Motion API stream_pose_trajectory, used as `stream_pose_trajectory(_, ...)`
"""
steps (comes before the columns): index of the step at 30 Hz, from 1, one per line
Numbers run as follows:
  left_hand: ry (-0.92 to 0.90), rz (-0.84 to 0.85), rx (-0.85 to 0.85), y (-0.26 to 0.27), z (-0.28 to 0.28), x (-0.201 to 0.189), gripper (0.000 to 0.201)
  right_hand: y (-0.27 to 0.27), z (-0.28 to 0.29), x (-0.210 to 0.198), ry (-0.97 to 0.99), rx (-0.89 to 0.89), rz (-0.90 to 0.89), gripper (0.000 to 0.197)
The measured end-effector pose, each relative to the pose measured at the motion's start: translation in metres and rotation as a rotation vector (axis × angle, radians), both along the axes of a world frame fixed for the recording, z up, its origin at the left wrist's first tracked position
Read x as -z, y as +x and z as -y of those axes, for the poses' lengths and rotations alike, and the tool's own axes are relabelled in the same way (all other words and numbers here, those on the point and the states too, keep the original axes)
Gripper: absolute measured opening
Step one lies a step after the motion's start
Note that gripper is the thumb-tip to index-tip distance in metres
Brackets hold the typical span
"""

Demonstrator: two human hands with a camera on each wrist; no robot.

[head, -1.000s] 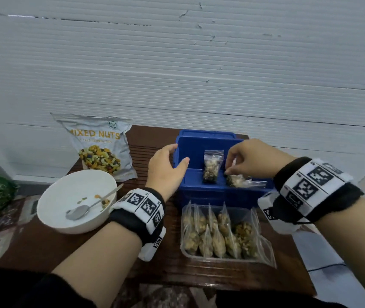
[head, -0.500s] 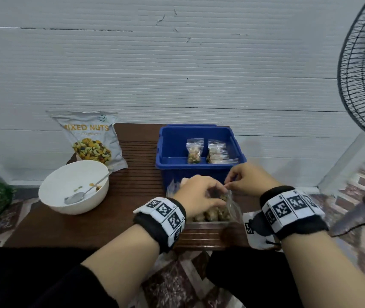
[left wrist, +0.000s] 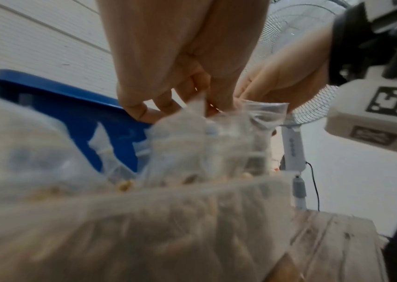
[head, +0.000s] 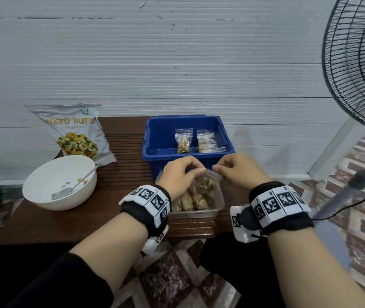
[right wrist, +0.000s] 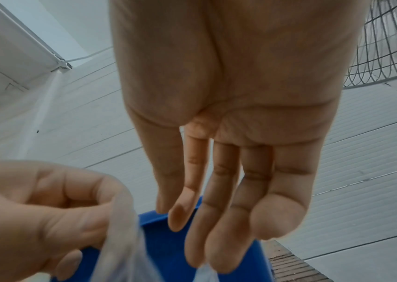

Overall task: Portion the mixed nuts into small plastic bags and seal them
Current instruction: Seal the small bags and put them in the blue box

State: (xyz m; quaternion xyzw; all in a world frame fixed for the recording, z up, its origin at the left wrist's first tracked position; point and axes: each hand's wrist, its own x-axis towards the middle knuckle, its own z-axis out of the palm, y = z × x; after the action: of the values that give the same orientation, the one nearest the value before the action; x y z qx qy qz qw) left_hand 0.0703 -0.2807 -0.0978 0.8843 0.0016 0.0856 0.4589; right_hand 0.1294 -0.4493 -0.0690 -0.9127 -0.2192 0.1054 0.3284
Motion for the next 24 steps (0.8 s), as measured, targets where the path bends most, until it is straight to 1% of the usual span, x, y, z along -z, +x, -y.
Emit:
stream_pose_trajectory(2,-0.054,0.043,-0.083,0.002,-0.006,-0.005,0.005,-0.002,-0.004,-0.004,0.076,-0.001,0.004,0.028)
stream_pose_trajectory(4,-0.068,0.078,-0.132,0.003,-0.011,-0.008,0.006,-0.003,-0.009,-0.008,0.169,-0.005,0.004,0.032)
stream_pose_trajectory(6,-0.087,0.096,-0.161,0.004,-0.015,-0.012,0.005,-0.003,-0.013,-0.010,0.237,-0.018,0.022,0.027)
stream_pose_trajectory(9,-0.105,0.131,-0.172,0.003,-0.021,-0.015,0.004,-0.003,-0.019,-0.008,0.285,-0.023,0.062,0.008)
stream_pose_trajectory(13,-0.076,0.117,-0.157,0.002,-0.030,-0.014,0.005,-0.001,-0.027,-0.005,0.311,-0.003,0.075,0.012)
stream_pose_trajectory(17,-0.030,0.097,-0.147,-0.001,-0.036,-0.016,0.004,0.000,-0.032,-0.006,0.329,-0.003,0.062,0.009)
stream_pose_trajectory(21,-0.039,0.129,-0.168,-0.002,-0.041,-0.018,0.011,0.002,-0.035,-0.006,0.301,-0.040,0.046,0.007)
stream_pose_trajectory(24,-0.016,0.101,-0.154,-0.002,-0.045,-0.021,0.011,0.003,-0.037,-0.005,0.259,-0.024,0.095,0.008)
